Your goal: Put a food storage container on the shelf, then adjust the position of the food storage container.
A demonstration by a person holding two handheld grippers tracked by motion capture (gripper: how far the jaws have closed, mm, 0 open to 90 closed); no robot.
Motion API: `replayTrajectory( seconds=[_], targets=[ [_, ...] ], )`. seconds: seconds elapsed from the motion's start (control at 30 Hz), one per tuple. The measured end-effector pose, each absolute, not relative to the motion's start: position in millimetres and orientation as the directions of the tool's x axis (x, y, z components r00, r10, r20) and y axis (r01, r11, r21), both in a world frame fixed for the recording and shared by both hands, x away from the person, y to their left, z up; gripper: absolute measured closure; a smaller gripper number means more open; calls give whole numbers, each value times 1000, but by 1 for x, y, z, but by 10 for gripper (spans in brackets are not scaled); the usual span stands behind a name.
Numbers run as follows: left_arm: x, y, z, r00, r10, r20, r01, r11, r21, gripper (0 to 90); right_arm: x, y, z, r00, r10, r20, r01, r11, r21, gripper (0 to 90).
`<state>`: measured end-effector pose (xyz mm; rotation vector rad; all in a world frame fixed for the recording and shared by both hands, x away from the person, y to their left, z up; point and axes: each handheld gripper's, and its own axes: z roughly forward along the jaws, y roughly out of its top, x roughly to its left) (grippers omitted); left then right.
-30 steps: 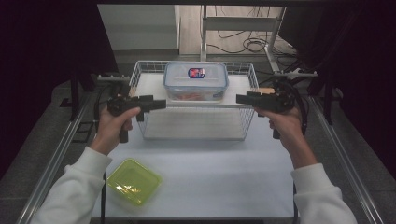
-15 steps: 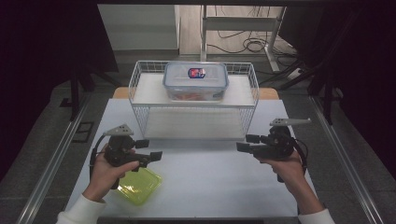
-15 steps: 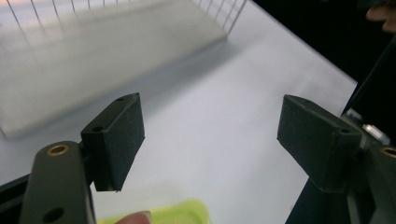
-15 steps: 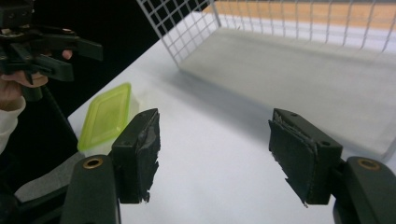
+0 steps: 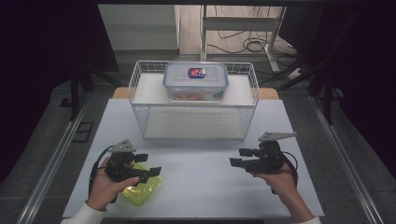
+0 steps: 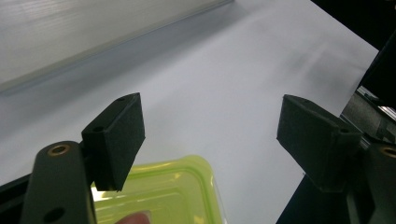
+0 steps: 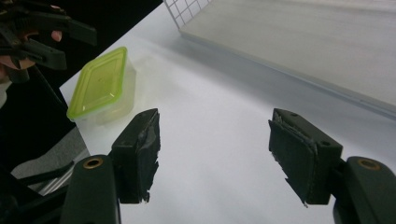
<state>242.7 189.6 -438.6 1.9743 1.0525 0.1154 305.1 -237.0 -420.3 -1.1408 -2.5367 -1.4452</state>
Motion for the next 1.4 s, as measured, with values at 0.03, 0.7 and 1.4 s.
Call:
replayTrajectory(
  seconds=[0.03,0.7,1.4],
  targets=[
    [242,190,-439,637,712,-296,631,-261,731,227,305,-236,-421,-735,585,342,593,312,742,340],
    [228,231,-441,636,722,-271,636,-292,714,269,307,-243,-438,-688,619,378,652,300,696,339],
    [175,257,-476,671,685,-284,711,-486,508,900,314,-233,-443,-683,619,389,668,314,674,336]
  ],
)
